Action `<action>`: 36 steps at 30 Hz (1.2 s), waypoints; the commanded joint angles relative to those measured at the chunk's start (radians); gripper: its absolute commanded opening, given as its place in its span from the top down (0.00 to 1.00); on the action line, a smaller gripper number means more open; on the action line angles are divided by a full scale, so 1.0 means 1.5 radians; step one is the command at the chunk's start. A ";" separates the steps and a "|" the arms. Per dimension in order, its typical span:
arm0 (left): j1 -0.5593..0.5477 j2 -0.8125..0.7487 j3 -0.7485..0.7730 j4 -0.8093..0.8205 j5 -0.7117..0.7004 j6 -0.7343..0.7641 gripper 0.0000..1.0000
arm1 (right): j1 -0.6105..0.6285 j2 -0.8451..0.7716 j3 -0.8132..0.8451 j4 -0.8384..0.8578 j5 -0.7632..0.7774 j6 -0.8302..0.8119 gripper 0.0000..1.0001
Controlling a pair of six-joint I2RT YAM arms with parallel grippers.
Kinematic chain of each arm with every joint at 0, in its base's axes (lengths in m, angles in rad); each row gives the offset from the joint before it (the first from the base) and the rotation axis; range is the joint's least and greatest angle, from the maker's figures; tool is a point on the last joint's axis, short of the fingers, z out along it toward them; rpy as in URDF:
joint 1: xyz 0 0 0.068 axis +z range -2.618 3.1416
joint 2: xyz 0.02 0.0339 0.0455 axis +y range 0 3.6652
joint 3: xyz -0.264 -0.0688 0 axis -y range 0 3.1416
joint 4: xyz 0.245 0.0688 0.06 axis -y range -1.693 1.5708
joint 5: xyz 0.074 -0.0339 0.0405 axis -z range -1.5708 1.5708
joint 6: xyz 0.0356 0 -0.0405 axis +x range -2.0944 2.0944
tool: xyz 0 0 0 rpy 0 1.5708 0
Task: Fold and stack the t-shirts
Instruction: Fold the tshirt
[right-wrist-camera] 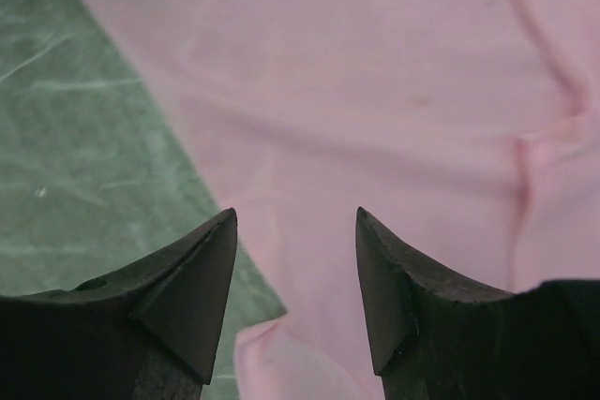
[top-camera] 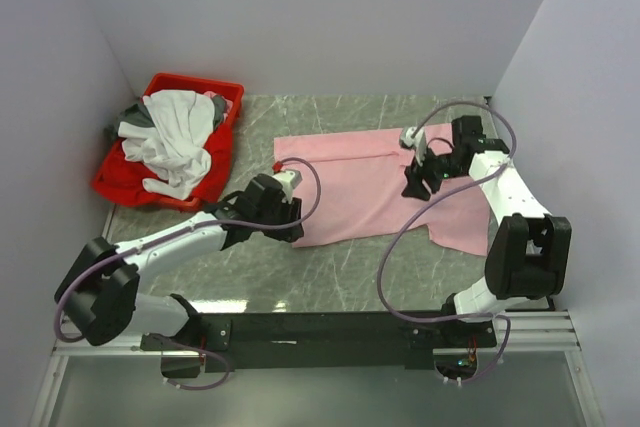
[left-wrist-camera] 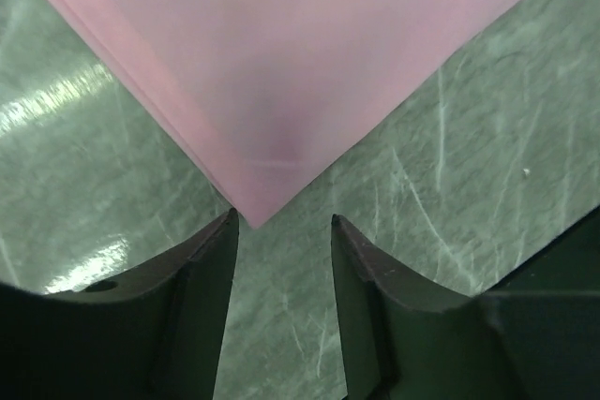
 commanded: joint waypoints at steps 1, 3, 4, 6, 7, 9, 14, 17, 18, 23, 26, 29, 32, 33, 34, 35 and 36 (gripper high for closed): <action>-0.028 0.031 -0.004 -0.013 -0.072 -0.084 0.51 | -0.019 -0.012 -0.027 -0.094 -0.071 -0.155 0.40; -0.033 0.041 -0.008 -0.030 -0.102 -0.136 0.52 | -0.033 -0.016 -0.040 -0.106 -0.073 -0.157 0.41; -0.041 0.044 -0.020 -0.027 -0.113 -0.153 0.53 | -0.037 -0.024 -0.045 -0.106 -0.074 -0.157 0.41; -0.044 0.049 -0.036 -0.011 -0.113 -0.212 0.54 | -0.043 -0.031 -0.063 -0.094 -0.061 -0.148 0.41; -0.046 0.053 -0.040 -0.009 -0.115 -0.231 0.54 | -0.044 -0.036 -0.068 -0.091 -0.055 -0.147 0.41; -0.046 0.075 -0.042 -0.005 -0.106 -0.287 0.53 | -0.050 -0.038 -0.078 -0.087 -0.049 -0.143 0.41; -0.045 0.130 -0.031 -0.007 -0.083 -0.387 0.50 | -0.059 -0.042 -0.087 -0.079 -0.046 -0.135 0.41; -0.044 0.153 -0.029 -0.002 -0.092 -0.422 0.50 | -0.060 -0.038 -0.089 -0.084 -0.044 -0.136 0.41; -0.043 0.168 -0.024 -0.004 -0.103 -0.431 0.50 | -0.060 -0.038 -0.091 -0.086 -0.045 -0.136 0.41; -0.035 0.203 -0.011 -0.021 -0.126 -0.452 0.56 | -0.062 -0.047 -0.106 -0.095 -0.038 -0.140 0.41; -0.029 0.203 -0.011 -0.032 -0.141 -0.449 0.65 | -0.063 -0.058 -0.114 -0.110 -0.020 -0.153 0.42; -0.025 0.191 -0.014 -0.034 -0.144 -0.438 0.79 | -0.064 -0.072 -0.126 -0.128 0.015 -0.176 0.41; -0.023 0.183 -0.008 -0.039 -0.143 -0.417 0.89 | -0.067 -0.087 -0.134 -0.165 0.057 -0.220 0.42; -0.023 0.175 -0.006 -0.041 -0.144 -0.412 0.91 | -0.069 -0.090 -0.137 -0.176 0.067 -0.250 0.42; -0.022 0.173 -0.004 -0.041 -0.143 -0.405 0.92 | -0.075 -0.094 -0.141 -0.186 0.082 -0.261 0.42; -0.022 0.170 -0.003 -0.042 -0.141 -0.393 0.94 | -0.079 -0.098 -0.143 -0.194 0.094 -0.269 0.42; -0.021 0.165 0.001 -0.044 -0.139 -0.387 0.96 | -0.084 -0.105 -0.144 -0.194 0.120 -0.282 0.42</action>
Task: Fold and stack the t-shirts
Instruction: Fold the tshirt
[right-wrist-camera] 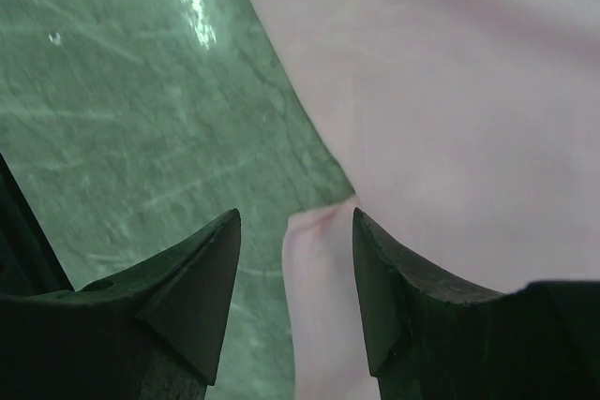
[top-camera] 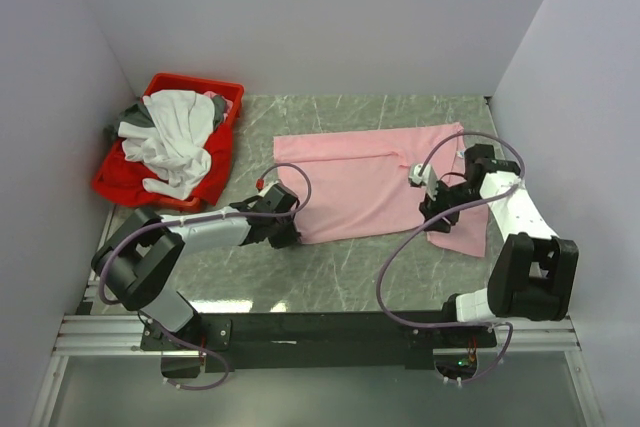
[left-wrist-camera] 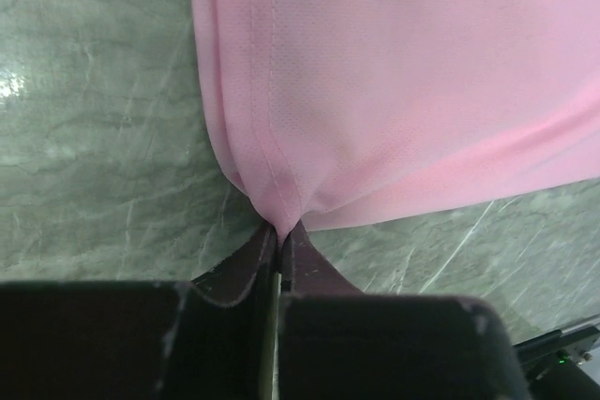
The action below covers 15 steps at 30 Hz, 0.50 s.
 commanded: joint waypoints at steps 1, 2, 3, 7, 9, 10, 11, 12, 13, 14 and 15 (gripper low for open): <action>0.005 -0.010 0.000 -0.053 -0.027 0.050 0.97 | -0.029 -0.031 -0.012 -0.041 0.076 -0.069 0.42; 0.006 -0.012 -0.001 -0.051 -0.022 0.063 0.97 | -0.037 -0.035 -0.014 -0.037 0.087 -0.074 0.42; 0.006 -0.015 0.000 -0.048 -0.008 0.068 0.98 | -0.043 -0.034 -0.015 -0.036 0.107 -0.082 0.42; 0.006 -0.020 0.002 -0.029 0.025 0.088 0.99 | -0.086 -0.014 0.000 -0.060 0.139 -0.108 0.43; 0.010 -0.029 0.004 -0.023 0.027 0.096 0.99 | -0.106 0.001 -0.004 -0.066 0.155 -0.125 0.43; 0.011 -0.031 0.004 -0.022 0.027 0.099 0.99 | -0.109 0.006 -0.014 -0.070 0.172 -0.131 0.43; 0.011 -0.033 0.006 -0.022 0.034 0.105 0.99 | -0.110 0.009 -0.020 -0.070 0.181 -0.135 0.43; 0.013 -0.037 0.008 -0.022 0.037 0.107 0.99 | -0.111 0.013 -0.028 -0.066 0.191 -0.143 0.43; 0.015 -0.039 0.008 -0.022 0.043 0.109 0.99 | -0.111 0.013 -0.048 -0.058 0.207 -0.146 0.43; 0.016 -0.040 0.009 -0.018 0.046 0.112 1.00 | -0.111 0.010 -0.060 -0.030 0.216 -0.145 0.43; 0.019 -0.042 0.008 -0.015 0.051 0.113 0.99 | -0.111 0.012 -0.070 -0.014 0.226 -0.145 0.43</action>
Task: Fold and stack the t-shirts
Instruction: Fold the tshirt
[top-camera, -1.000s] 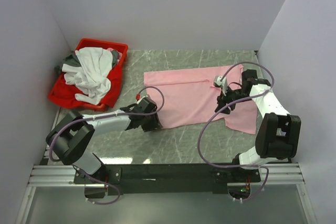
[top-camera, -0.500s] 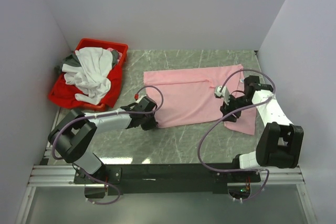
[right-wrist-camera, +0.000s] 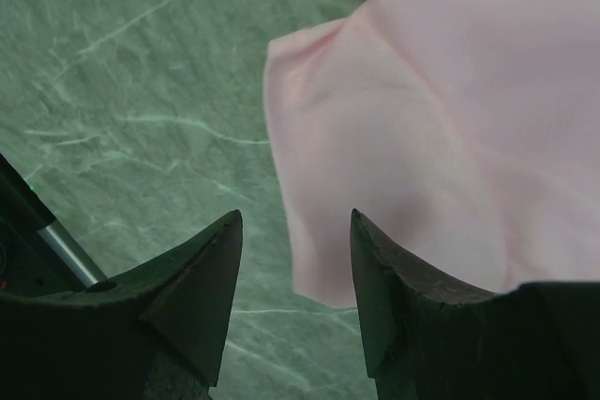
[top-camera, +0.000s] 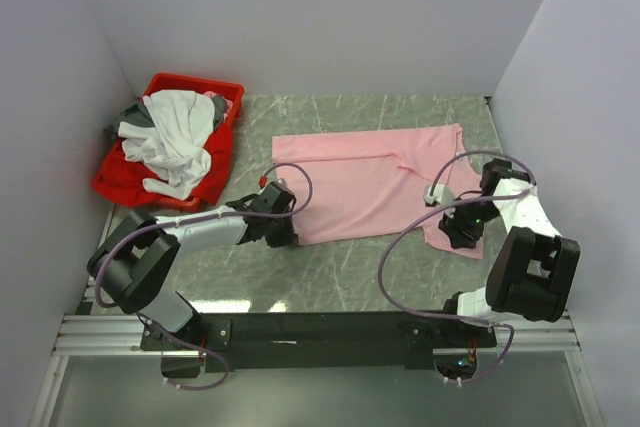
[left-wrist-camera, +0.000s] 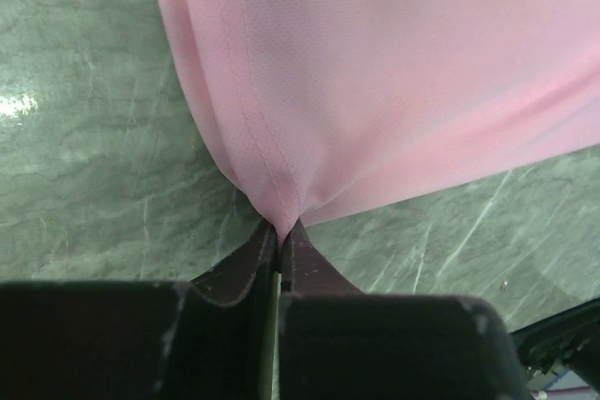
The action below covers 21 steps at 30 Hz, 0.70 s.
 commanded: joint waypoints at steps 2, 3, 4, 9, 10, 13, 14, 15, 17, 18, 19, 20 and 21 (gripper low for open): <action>0.007 -0.026 0.008 0.003 0.033 0.028 0.99 | -0.002 0.023 -0.051 0.049 0.071 -0.022 0.43; 0.008 -0.026 0.008 0.004 0.035 0.029 0.99 | -0.002 0.031 -0.057 0.057 0.078 -0.018 0.43; 0.007 -0.025 0.008 0.005 0.038 0.031 0.99 | -0.002 0.038 -0.060 0.073 0.084 -0.015 0.43; 0.010 -0.021 0.005 0.014 0.048 0.028 0.99 | -0.002 0.059 -0.090 0.114 0.122 0.001 0.43; 0.010 -0.020 0.004 0.016 0.050 0.027 0.99 | -0.002 0.058 -0.097 0.136 0.128 0.005 0.43; 0.010 -0.016 0.005 0.022 0.054 0.027 0.99 | -0.002 0.046 -0.131 0.190 0.160 0.009 0.43; 0.010 -0.013 0.003 0.025 0.057 0.027 1.00 | -0.002 0.045 -0.140 0.201 0.164 0.008 0.43; 0.011 -0.011 0.004 0.027 0.058 0.028 0.99 | -0.002 0.047 -0.149 0.208 0.163 0.009 0.43; 0.011 -0.007 0.006 0.027 0.059 0.030 0.99 | 0.003 0.053 -0.153 0.223 0.156 0.021 0.45; 0.012 -0.005 0.006 0.027 0.060 0.032 0.99 | 0.006 0.056 -0.153 0.228 0.153 0.026 0.49; 0.011 -0.005 0.007 0.025 0.060 0.034 0.99 | 0.010 0.057 -0.151 0.228 0.145 0.031 0.54; 0.012 -0.007 0.006 0.024 0.060 0.035 0.99 | 0.015 0.057 -0.139 0.221 0.136 0.039 0.65; 0.013 -0.009 0.006 0.024 0.059 0.036 0.99 | 0.016 0.056 -0.130 0.207 0.124 0.040 0.74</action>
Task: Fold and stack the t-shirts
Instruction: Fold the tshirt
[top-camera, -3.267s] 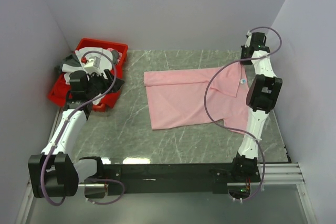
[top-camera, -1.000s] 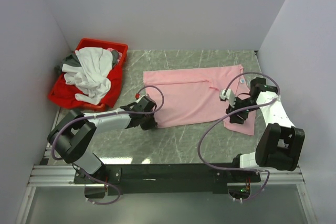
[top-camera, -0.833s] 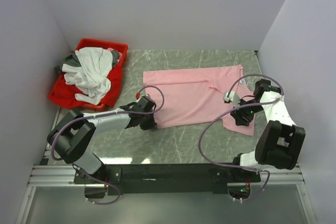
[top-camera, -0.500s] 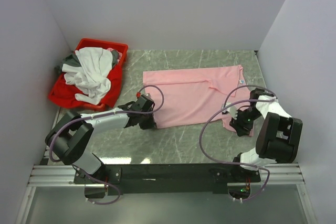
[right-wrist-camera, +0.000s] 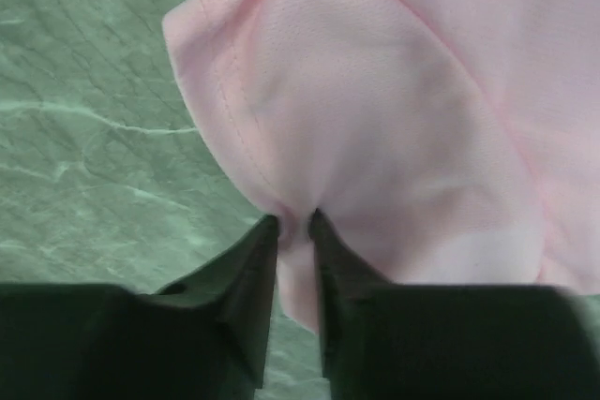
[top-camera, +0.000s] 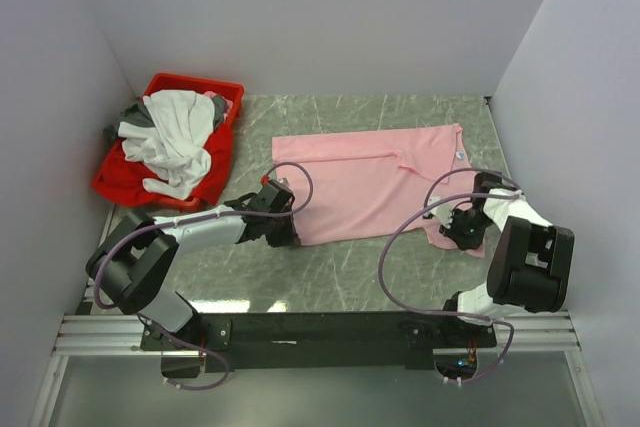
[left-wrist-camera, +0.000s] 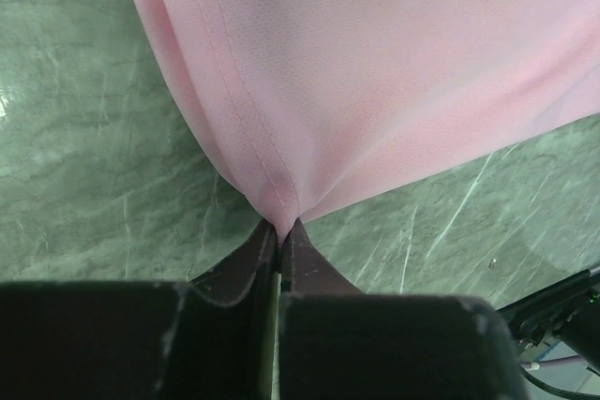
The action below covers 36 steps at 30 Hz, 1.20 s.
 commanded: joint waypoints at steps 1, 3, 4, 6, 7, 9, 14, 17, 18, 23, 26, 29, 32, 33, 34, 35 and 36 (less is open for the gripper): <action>0.006 -0.005 0.006 0.015 0.010 0.019 0.99 | 0.008 0.019 0.002 -0.016 -0.047 0.018 0.81; 0.009 -0.012 0.005 0.016 0.006 0.018 0.99 | 0.012 0.007 0.039 -0.051 -0.075 0.023 0.93; 0.010 -0.013 0.004 0.016 0.005 0.018 1.00 | 0.015 0.004 0.053 -0.081 -0.087 0.028 0.95; 0.014 -0.017 0.001 0.019 0.004 0.018 0.99 | 0.034 -0.001 0.091 -0.102 -0.105 0.058 0.99; 0.016 -0.018 0.001 0.020 0.004 0.018 0.99 | 0.043 0.001 0.105 -0.123 -0.103 0.080 1.00; 0.023 -0.020 0.003 0.021 0.002 0.019 0.99 | 0.059 0.015 0.141 -0.145 -0.097 0.100 1.00; 0.032 -0.034 0.014 0.020 0.007 0.031 0.99 | 0.083 0.033 0.197 -0.169 -0.104 0.141 1.00; 0.039 -0.045 0.024 0.018 0.009 0.037 0.99 | 0.083 0.039 0.224 -0.171 -0.097 0.159 1.00; 0.040 -0.047 0.027 0.018 0.010 0.037 0.99 | 0.083 0.039 0.229 -0.169 -0.083 0.165 1.00; 0.053 -0.052 0.050 0.005 0.009 0.045 0.99 | 0.081 0.027 0.255 -0.146 -0.043 0.188 1.00; 0.060 -0.053 0.063 -0.005 0.003 0.050 0.99 | 0.081 0.024 0.269 -0.137 -0.030 0.198 1.00; 0.066 -0.053 0.078 -0.010 0.000 0.053 1.00 | 0.081 0.017 0.275 -0.119 -0.022 0.209 1.00; 0.069 -0.050 0.095 -0.019 -0.001 0.058 1.00 | 0.081 0.010 0.281 -0.104 -0.022 0.217 1.00; 0.069 -0.050 0.099 -0.024 -0.002 0.061 0.99 | 0.081 0.008 0.282 -0.102 -0.024 0.219 1.00; 0.071 -0.050 0.105 -0.026 -0.004 0.062 0.99 | 0.081 0.006 0.283 -0.096 -0.024 0.222 1.00; 0.073 -0.048 0.107 -0.028 -0.004 0.063 0.99 | 0.081 0.003 0.287 -0.092 -0.025 0.226 1.00; 0.075 -0.047 0.109 -0.029 -0.004 0.066 1.00 | 0.081 0.003 0.289 -0.089 -0.027 0.228 1.00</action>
